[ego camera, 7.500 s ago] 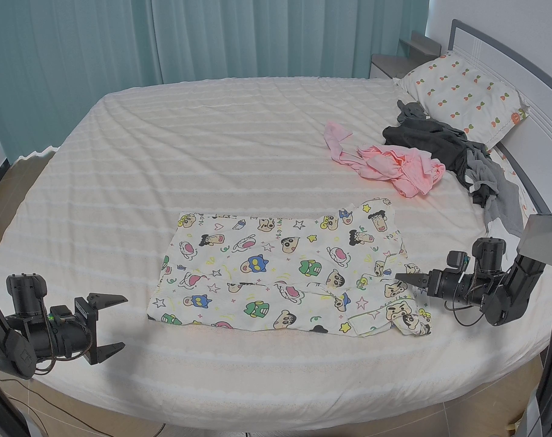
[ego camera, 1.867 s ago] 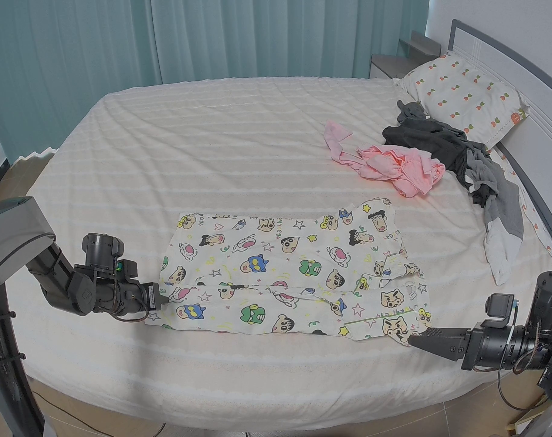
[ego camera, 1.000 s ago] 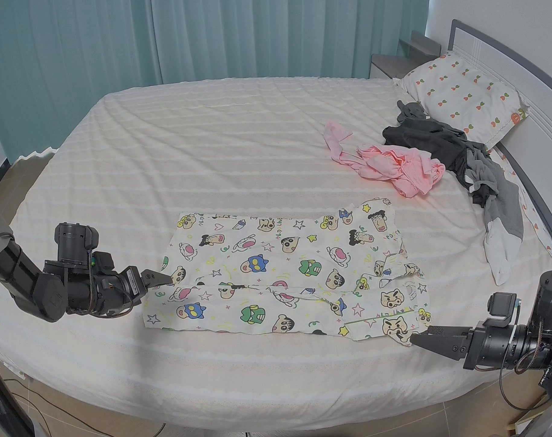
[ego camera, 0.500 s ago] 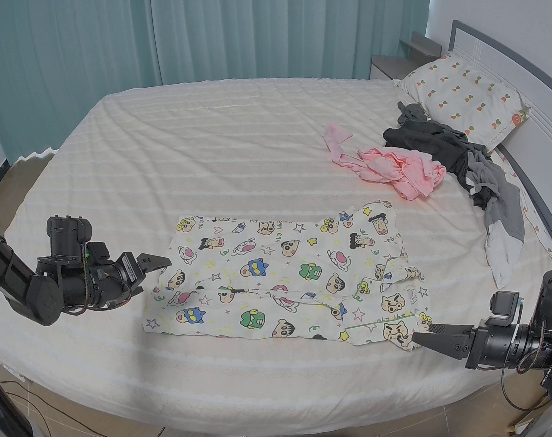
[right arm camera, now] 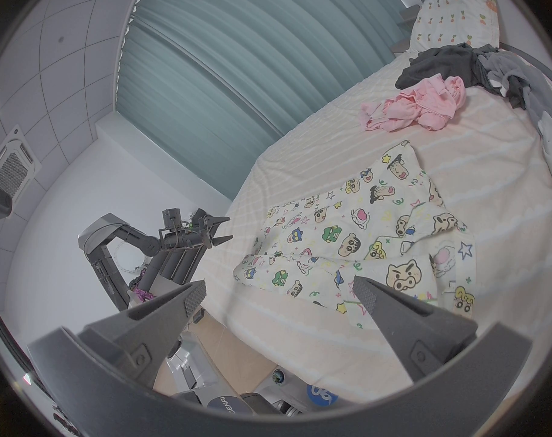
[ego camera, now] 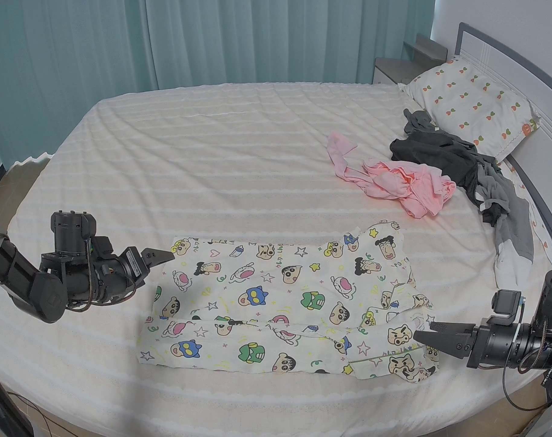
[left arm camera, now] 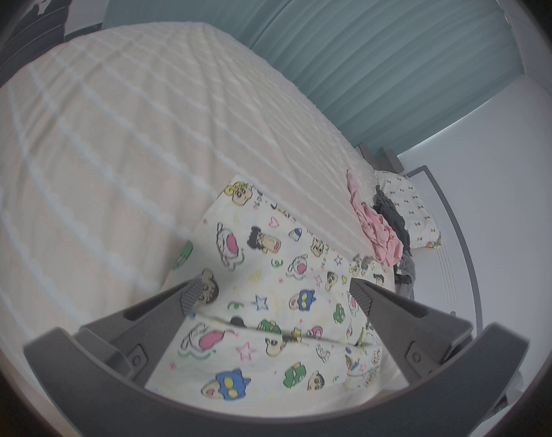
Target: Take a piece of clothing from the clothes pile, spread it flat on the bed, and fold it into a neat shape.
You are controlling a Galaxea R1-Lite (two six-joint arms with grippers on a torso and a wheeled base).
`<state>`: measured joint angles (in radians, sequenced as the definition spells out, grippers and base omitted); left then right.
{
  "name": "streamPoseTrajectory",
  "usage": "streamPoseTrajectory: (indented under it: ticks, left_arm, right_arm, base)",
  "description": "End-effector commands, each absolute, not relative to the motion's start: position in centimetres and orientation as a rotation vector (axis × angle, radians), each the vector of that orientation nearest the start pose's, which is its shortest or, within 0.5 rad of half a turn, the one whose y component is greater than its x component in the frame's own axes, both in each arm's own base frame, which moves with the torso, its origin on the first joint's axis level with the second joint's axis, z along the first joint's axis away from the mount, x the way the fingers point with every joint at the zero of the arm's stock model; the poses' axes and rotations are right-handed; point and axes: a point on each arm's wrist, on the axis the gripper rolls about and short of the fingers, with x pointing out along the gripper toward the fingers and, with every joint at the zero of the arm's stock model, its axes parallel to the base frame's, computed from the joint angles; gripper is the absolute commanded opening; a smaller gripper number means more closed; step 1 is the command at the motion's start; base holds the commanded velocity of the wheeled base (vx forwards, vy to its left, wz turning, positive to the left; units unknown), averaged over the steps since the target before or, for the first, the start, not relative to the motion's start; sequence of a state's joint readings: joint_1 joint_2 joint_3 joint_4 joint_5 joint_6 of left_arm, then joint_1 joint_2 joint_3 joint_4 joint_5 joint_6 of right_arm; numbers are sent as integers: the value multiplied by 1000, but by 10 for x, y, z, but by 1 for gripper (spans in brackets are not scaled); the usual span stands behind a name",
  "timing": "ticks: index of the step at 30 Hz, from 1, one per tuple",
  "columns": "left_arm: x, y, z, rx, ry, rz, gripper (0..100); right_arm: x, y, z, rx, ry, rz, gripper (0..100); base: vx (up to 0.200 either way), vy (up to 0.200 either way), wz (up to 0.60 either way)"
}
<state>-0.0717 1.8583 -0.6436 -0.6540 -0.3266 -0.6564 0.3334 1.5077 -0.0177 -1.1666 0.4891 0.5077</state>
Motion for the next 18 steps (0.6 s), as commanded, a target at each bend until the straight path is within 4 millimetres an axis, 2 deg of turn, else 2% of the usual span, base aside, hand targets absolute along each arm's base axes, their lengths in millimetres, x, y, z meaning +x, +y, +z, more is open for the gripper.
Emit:
streamPoseTrajectory:
  ticks: [1, 8, 13, 18]
  left_arm:
    - [325, -30, 86, -643, 639, -163, 100]
    - [380, -32, 51, -493, 619, -99, 100]
    - [410, -34, 36, -441, 608, -123, 100]
    - [429, -37, 24, -387, 636, -136, 100]
  right_arm:
    - [149, 63, 96, 498, 549, 710, 100]
    - [147, 66, 94, 487, 571, 712, 100]
    - [146, 68, 94, 482, 578, 722, 100]
    - [147, 69, 92, 483, 590, 719, 100]
  base:
    - [0, 0, 0]
    - [0, 0, 0]
    - [0, 0, 0]
    - [0, 0, 0]
